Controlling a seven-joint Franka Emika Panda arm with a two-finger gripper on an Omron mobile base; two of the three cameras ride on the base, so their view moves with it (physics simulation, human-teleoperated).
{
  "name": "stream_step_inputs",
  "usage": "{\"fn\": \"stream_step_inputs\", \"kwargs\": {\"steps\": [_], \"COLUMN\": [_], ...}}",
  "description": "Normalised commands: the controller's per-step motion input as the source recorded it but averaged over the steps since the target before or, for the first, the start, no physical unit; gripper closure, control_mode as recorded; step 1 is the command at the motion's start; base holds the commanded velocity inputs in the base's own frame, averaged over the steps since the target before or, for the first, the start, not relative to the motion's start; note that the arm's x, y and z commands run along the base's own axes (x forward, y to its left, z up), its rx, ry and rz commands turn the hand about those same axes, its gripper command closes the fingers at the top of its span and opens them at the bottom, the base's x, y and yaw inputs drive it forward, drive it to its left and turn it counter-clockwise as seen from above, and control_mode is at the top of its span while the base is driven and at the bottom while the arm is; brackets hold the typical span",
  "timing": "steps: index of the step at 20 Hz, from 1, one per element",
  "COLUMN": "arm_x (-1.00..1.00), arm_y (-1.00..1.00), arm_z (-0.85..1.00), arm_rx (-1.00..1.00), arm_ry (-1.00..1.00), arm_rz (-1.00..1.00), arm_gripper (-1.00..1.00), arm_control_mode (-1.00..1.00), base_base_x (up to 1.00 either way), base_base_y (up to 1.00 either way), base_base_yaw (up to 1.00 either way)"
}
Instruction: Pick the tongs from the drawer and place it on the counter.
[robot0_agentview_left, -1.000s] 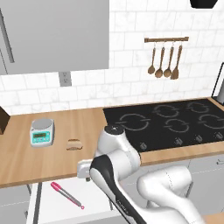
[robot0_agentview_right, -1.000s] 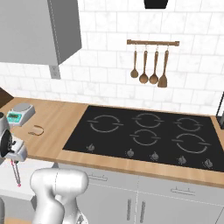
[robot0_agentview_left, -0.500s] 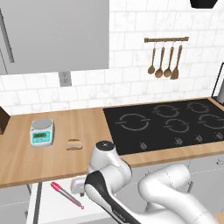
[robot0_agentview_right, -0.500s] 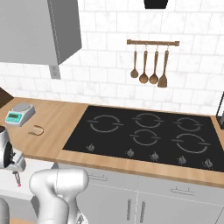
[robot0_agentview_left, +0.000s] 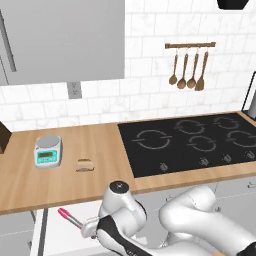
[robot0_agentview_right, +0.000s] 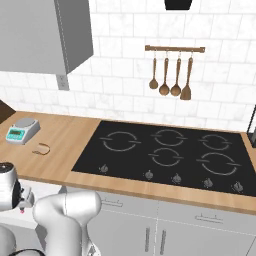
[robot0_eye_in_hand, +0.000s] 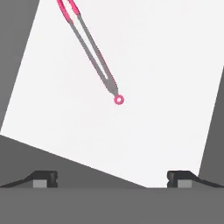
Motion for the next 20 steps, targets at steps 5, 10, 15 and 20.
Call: {"fn": "stream_step_inputs", "kwargs": {"steps": [5, 10, 15, 20], "arm_x": [0.24, 0.38, -0.35, -1.00], "arm_y": [0.46, 0.34, 0.31, 0.47], "arm_z": [-0.54, -0.38, -0.22, -0.11], "arm_rx": [-0.03, 0.00, 0.00, -0.04], "arm_ry": [0.01, 0.08, 0.09, 0.26], "arm_rz": [0.00, 0.00, 0.02, 0.01], "arm_gripper": [-1.00, -1.00, -1.00, -1.00], "arm_control_mode": [-1.00, -1.00, -1.00, -1.00], "base_base_x": [0.00, 0.00, 0.00, 0.00], "base_base_y": [0.00, 0.00, 0.00, 0.00], "base_base_yaw": [0.00, 0.00, 0.00, 0.00]}}
